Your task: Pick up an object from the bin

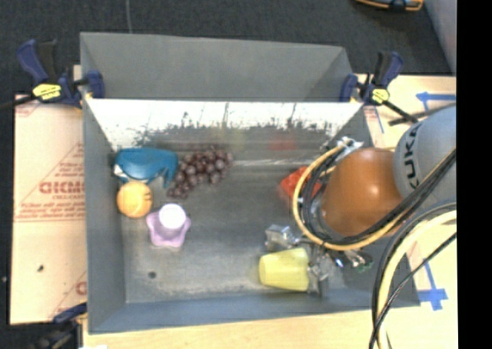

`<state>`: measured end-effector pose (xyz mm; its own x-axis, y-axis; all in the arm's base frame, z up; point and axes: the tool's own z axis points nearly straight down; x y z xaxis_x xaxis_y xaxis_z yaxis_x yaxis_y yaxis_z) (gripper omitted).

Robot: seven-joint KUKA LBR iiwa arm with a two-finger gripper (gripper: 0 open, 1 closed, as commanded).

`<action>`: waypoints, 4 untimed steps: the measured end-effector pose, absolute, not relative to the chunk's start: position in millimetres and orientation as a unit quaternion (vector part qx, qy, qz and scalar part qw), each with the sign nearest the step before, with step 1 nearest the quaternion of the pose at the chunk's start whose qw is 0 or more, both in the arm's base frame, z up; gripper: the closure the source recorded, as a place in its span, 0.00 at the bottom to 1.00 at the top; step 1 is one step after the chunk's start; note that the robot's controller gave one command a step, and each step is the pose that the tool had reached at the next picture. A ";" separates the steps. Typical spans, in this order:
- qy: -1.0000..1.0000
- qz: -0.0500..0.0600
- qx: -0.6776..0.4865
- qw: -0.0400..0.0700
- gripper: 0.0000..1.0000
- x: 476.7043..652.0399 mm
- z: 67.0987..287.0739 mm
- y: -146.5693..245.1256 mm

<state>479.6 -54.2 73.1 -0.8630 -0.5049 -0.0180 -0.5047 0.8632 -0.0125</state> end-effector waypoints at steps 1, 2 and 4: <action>0.985 -0.002 -0.171 0.003 0.00 474.0 117.5 -37.1; 0.944 -0.003 -0.329 0.008 0.00 471.9 99.9 -17.5; 0.898 -0.007 -0.439 0.013 1.00 476.9 72.8 -1.2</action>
Offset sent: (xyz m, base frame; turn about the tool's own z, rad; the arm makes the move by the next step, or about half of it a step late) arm -0.0081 0.0373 0.0269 -0.1439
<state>476.9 -1.2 72.8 -0.6134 -0.7896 -0.0173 -0.7892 0.6136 -0.0236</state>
